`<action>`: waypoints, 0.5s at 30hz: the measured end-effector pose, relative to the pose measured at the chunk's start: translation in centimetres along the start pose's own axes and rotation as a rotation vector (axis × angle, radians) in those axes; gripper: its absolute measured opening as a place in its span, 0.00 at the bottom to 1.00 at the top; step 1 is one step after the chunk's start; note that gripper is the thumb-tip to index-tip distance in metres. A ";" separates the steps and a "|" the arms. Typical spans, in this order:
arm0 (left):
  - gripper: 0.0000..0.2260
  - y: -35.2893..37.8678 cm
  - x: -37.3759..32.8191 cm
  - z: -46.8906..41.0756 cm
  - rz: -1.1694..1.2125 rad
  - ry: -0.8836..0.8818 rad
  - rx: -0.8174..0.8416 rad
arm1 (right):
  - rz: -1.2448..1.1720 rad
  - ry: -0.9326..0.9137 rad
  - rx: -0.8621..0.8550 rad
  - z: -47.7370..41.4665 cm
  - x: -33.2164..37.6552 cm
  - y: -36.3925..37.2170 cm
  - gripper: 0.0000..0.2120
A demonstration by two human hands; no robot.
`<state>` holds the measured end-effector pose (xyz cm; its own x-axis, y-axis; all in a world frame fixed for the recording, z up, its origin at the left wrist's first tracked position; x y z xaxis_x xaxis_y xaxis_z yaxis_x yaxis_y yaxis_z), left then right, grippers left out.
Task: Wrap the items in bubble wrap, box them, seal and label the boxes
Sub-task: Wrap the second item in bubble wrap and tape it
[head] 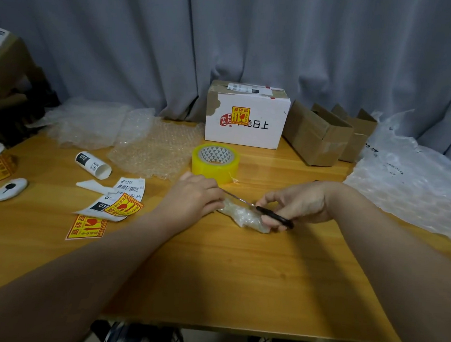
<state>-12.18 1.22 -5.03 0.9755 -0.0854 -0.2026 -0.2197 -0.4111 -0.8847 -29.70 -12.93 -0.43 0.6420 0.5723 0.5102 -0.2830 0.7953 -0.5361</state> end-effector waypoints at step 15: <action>0.18 -0.5 0.6 -1.6 -0.004 -0.016 0.212 | 0.648 0.309 -0.551 -0.6 0.2 -1.7 0.18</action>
<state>-11.50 -0.06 -4.05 0.9766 -0.0694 -0.2037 -0.2139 -0.2111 -0.9538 -28.65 -14.35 0.17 0.6608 0.7323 -0.1643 -0.3251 0.0820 -0.9421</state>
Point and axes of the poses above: each hand's wrist, its own z-axis away from the middle knuckle, its own y-axis out of the palm, x = y × z, the point moved 2 cm from there along -z, towards the middle knuckle, and after that the axes turned 12 degrees about z, right-handed, at the moved point
